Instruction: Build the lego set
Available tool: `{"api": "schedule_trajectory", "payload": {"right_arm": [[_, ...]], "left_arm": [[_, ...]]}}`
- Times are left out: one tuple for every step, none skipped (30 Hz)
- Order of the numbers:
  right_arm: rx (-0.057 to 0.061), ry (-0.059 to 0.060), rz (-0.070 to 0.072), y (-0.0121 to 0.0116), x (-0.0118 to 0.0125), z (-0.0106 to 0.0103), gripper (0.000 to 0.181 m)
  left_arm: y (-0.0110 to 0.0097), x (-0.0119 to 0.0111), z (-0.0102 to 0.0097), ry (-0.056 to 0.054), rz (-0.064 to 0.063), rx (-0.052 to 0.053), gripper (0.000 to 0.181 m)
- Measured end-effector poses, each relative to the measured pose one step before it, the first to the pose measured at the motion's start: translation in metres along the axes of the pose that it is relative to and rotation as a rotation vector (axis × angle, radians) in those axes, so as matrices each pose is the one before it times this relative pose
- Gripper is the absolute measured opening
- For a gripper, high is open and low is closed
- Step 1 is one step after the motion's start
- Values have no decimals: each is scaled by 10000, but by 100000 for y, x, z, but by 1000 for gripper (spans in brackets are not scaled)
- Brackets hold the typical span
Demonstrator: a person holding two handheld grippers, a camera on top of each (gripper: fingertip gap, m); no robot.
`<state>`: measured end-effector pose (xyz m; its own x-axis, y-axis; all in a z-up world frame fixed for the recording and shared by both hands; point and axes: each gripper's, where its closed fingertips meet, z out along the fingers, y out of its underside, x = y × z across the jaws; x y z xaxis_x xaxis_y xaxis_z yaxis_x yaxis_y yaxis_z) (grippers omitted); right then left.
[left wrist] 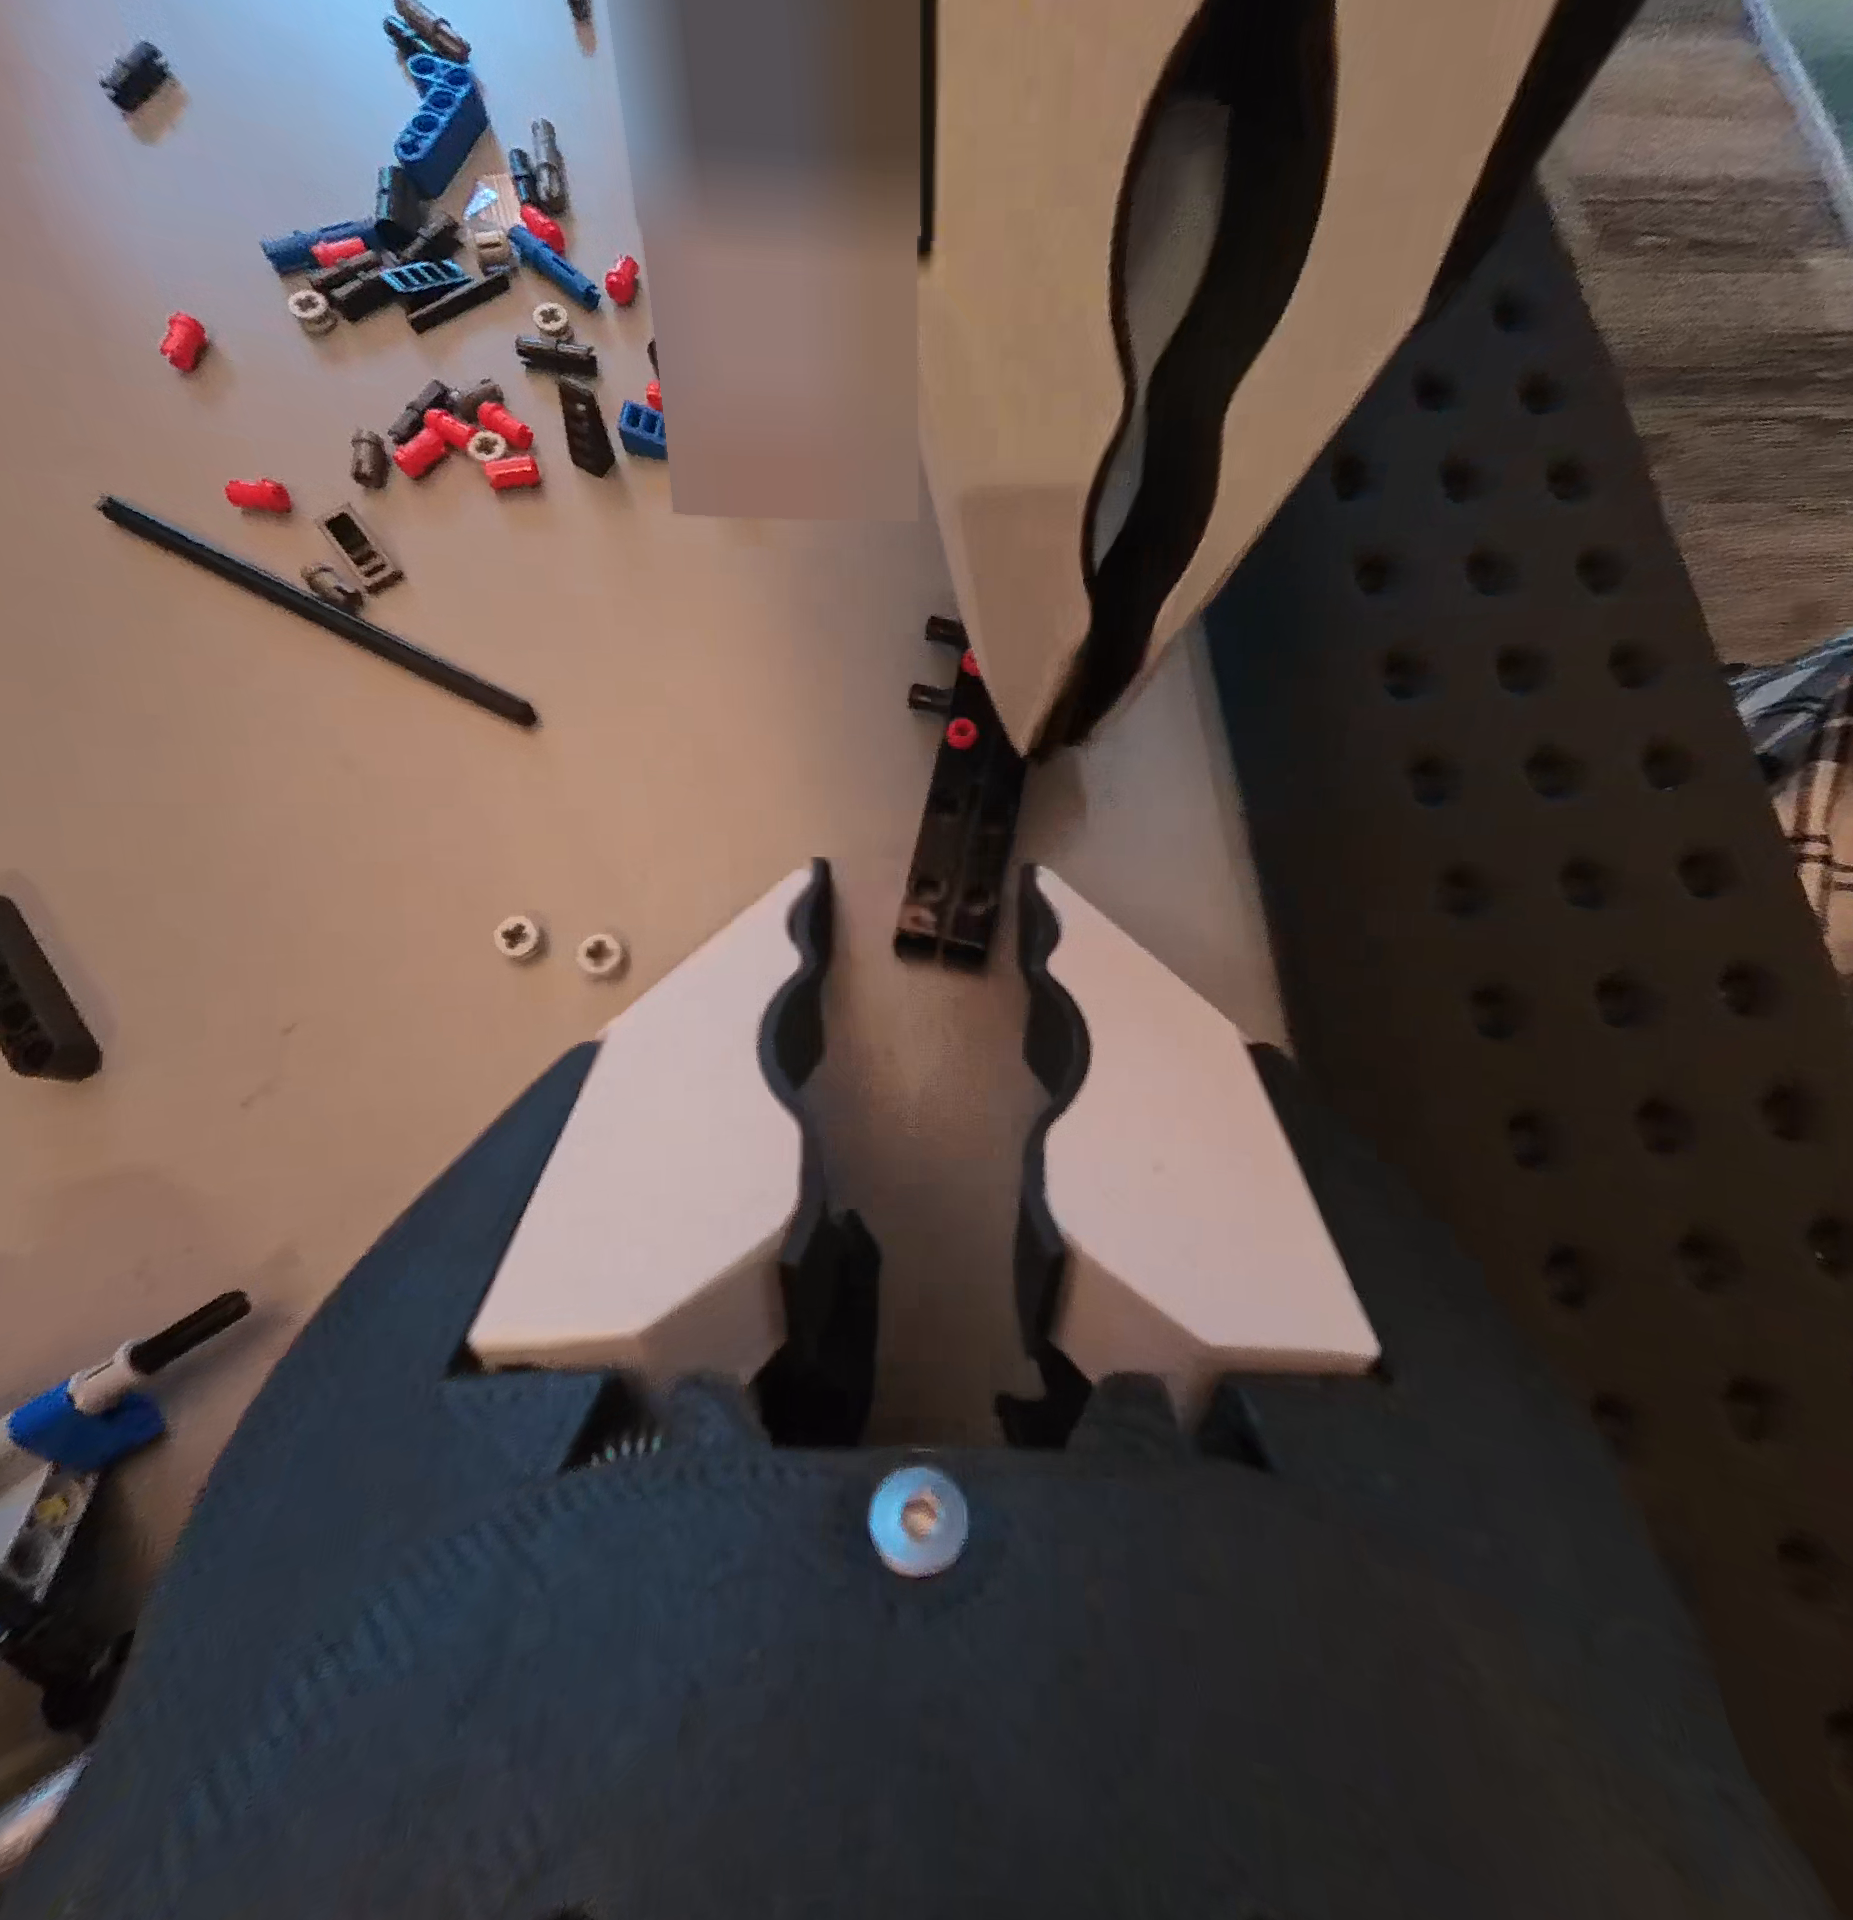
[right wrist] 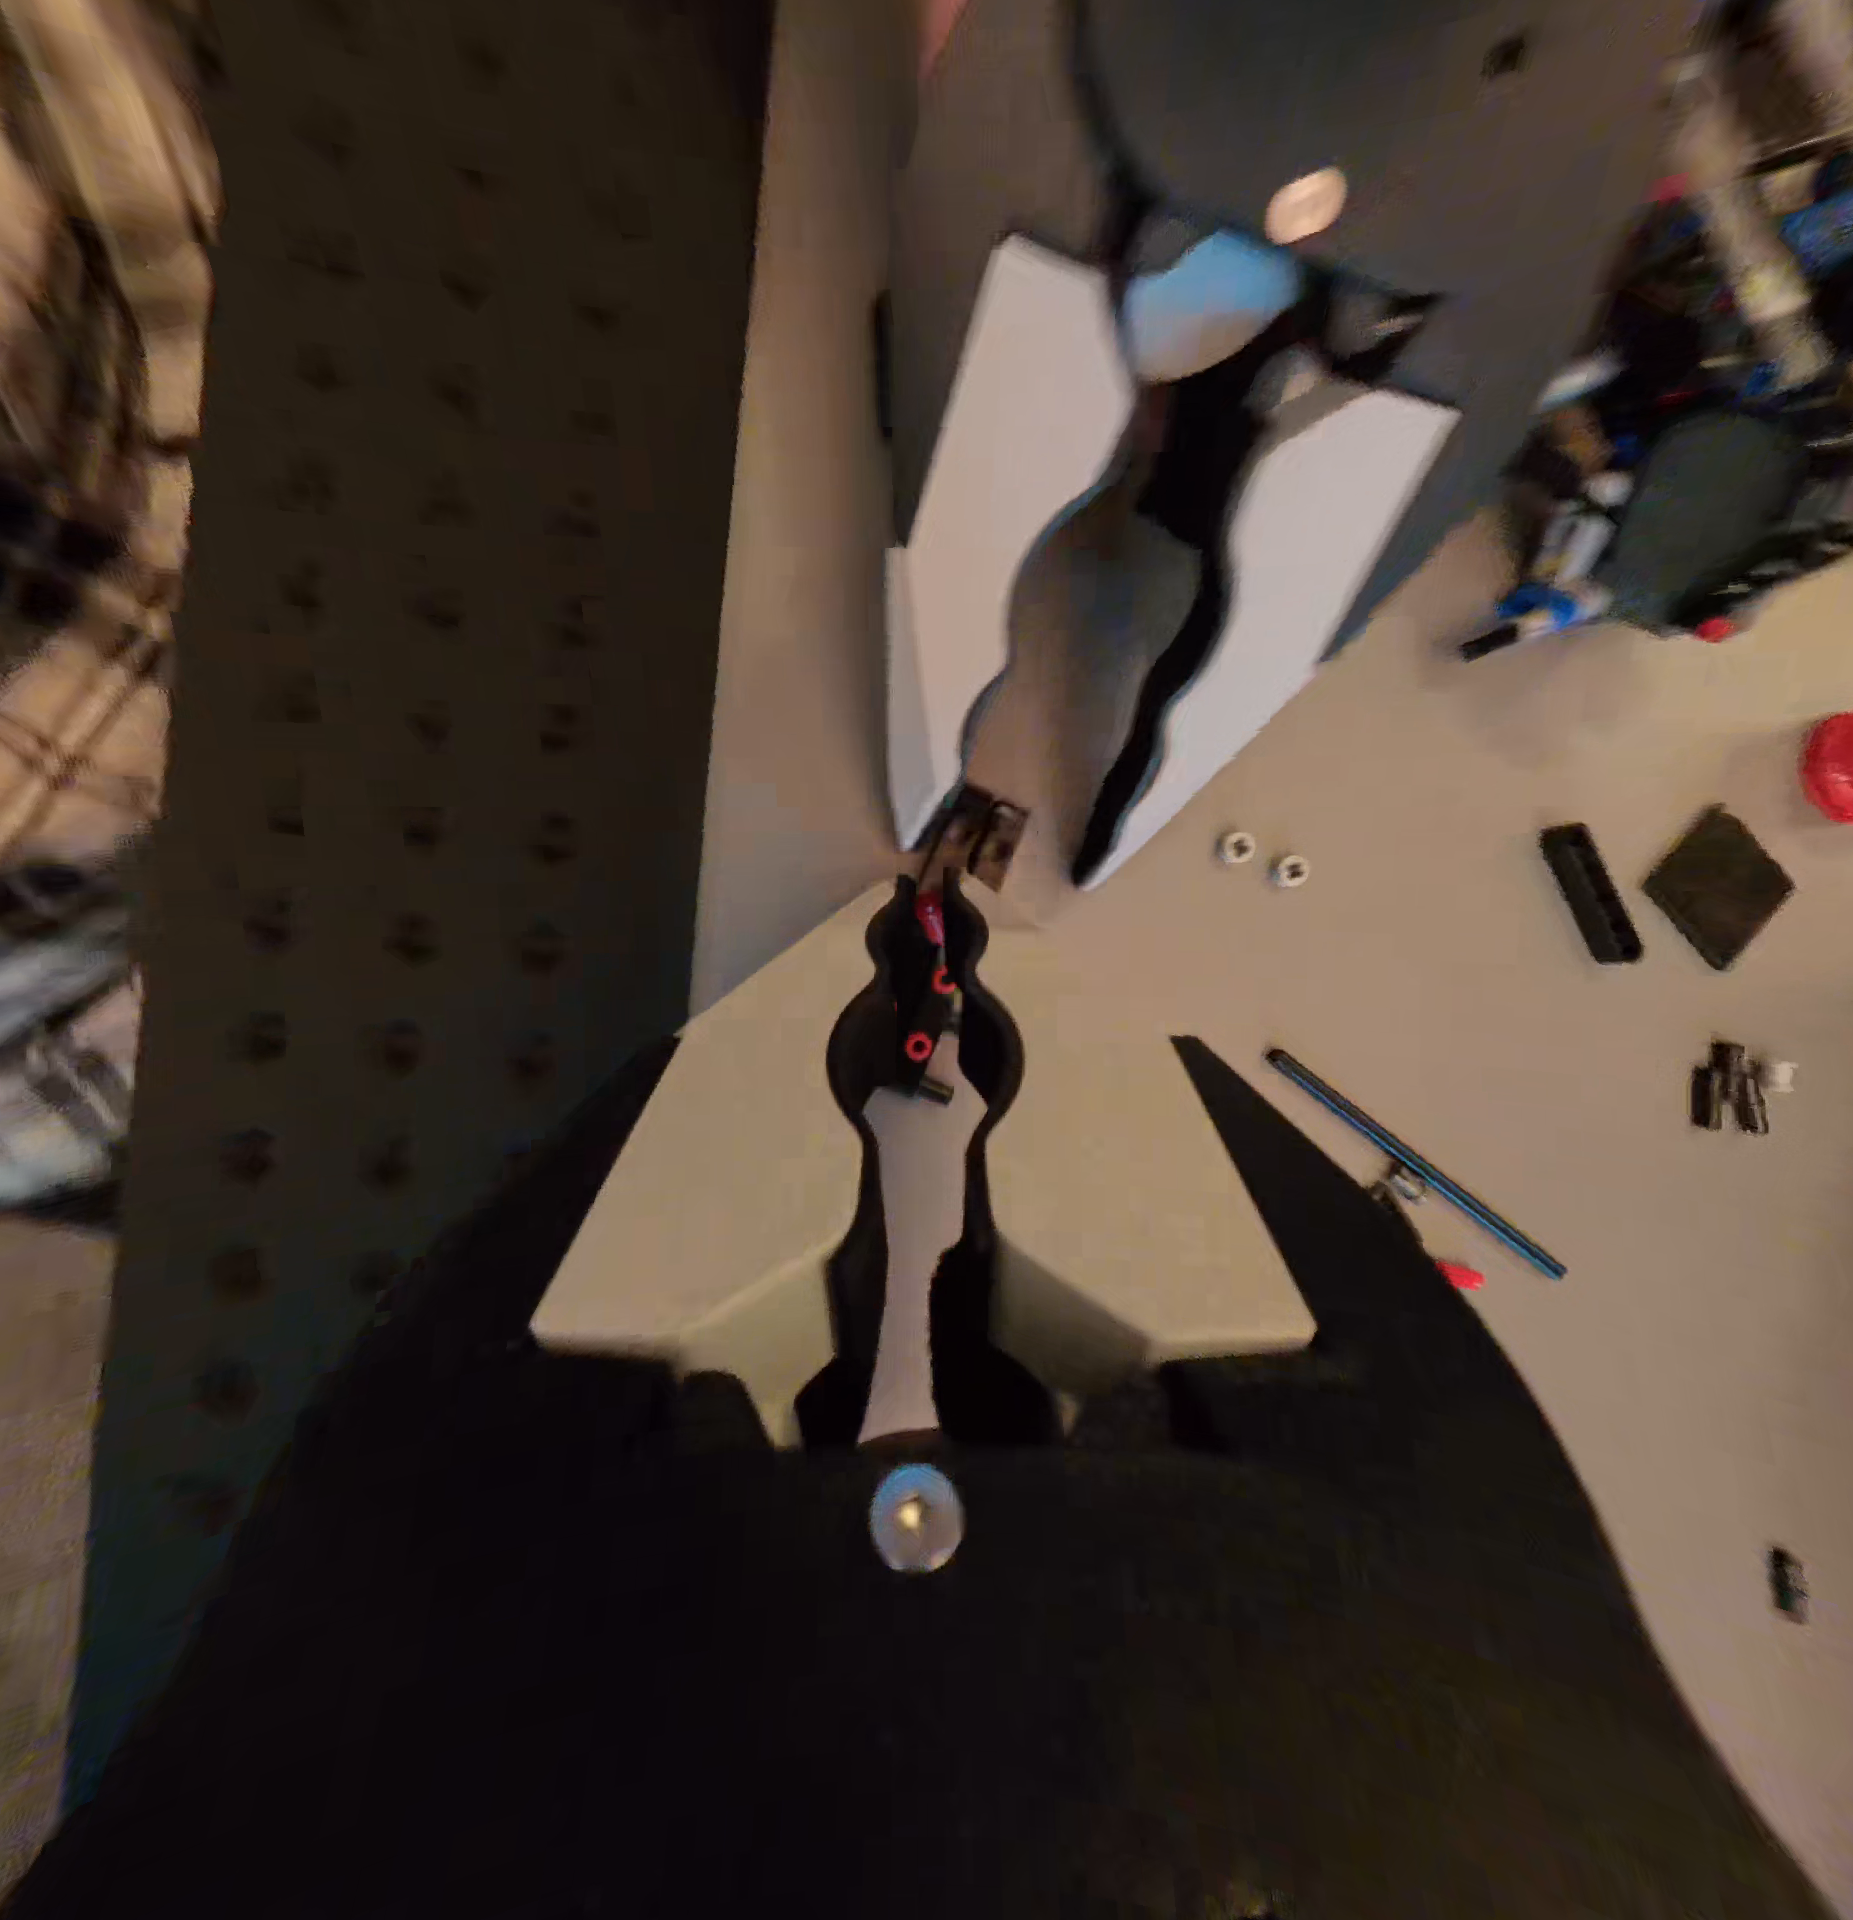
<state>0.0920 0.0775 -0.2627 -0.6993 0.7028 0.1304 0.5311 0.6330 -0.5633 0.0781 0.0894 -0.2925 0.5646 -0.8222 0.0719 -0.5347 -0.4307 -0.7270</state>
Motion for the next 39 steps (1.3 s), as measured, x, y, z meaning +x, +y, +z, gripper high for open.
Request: {"api": "schedule_trajectory", "payload": {"right_arm": [[706,214,513,-693,480,-629,2],[818,190,551,-853,497,-691,3],[884,193,661,-952,590,-689,3],[894,39,723,-989,387,-586,3],[834,-65,626,-926,138,-474,3],[693,41,508,-740,224,-317,3],[526,72,426,-521,266,-216,3],[444,-117,352,-444,-35,-152,3],[417,-74,241,-454,-37,-123,3],[292,42,228,-326,153,-74,3],[358,-77,220,-455,-19,-95,3],[373,-161,251,-496,-123,-87,3],[303,-133,177,-374,-122,-29,3],[177,-69,39,-178,-121,27,3],[123,5,-50,-152,-69,34,3],[66,50,-41,-85,14,23,3],[92,35,-25,-121,-9,13,3],[103,9,-4,-145,-46,-13,3],[65,93,-66,-97,25,-52,3],[1,118,-92,-13,25,-48,3],[-23,94,-108,6,-35,-51,3],[-19,96,-132,3,-37,-50,3],[18,105,-111,-51,-35,-40,3],[2,77,-102,-47,-65,-41,3],[-2,86,-138,-50,-50,-48,3],[-34,82,-121,2,-36,-39,3],[-62,127,-172,58,20,-15,3],[-72,117,-184,68,-3,-17,3],[-47,84,-100,18,9,-33,3],[22,50,13,-75,35,-62,3],[49,34,81,-71,91,-86,3],[86,62,102,-74,194,-115,3],[95,29,132,-41,160,-121,3],[67,16,112,18,139,-84,3],[61,-19,70,44,22,-44,3],[50,-41,68,27,-38,-15,3],[18,-42,65,69,-68,18,3],[57,-9,55,0,-4,-6,3],[45,-24,87,-14,2,-19,3]], "left_arm": [[-175,-78,-112,-130,60,98,36],[-542,150,-171,-18,80,308,36],[-903,179,-239,-108,267,475,36],[-1057,-185,-257,-367,315,494,34],[-1104,-221,-240,-329,239,504,31],[-1104,-177,-254,-274,163,536,28],[-1020,-98,-264,-183,80,501,24],[-816,-217,-234,-211,-25,398,22],[-740,-316,-249,-238,-59,409,19],[-670,-120,-258,-68,-106,381,16],[-571,39,-240,42,-115,304,13],[-527,-77,-220,-68,-67,290,8],[-445,-115,-191,-67,-117,238,4],[-233,-9,-140,34,-155,128,3],[-173,-65,-134,-23,-31,119,2],[-83,-26,-58,-44,16,58,2],[-73,-71,-53,-46,-16,44,2],[-168,-2,-95,-2,-6,94,1],[-122,-27,-99,-15,12,56,1],[-78,-99,-78,-69,45,24,1],[-39,17,-52,-11,56,11,1],[-29,65,-8,13,27,-21,1],[-81,12,-22,-61,86,9,1],[-112,-4,-30,-94,144,19,1],[-88,21,-16,-39,61,-3,1],[-49,65,9,20,-8,10,1],[12,5,13,-11,4,3,1],[57,-32,38,-56,55,-34,1],[14,0,36,-55,49,-28,1],[-88,-92,-26,-130,95,25,2],[-204,-208,-92,-217,188,65,4],[-248,-304,-133,-294,237,68,8],[-266,-116,-134,-166,214,86,10],[-195,16,-65,-103,212,49,10],[-55,-65,0,-174,267,-38,9],[106,16,64,-100,235,-105,9],[136,66,94,-13,96,-97,9],[6,-23,7,-60,72,-8,9],[-4,-22,-12,-49,98,-25,7]]}}
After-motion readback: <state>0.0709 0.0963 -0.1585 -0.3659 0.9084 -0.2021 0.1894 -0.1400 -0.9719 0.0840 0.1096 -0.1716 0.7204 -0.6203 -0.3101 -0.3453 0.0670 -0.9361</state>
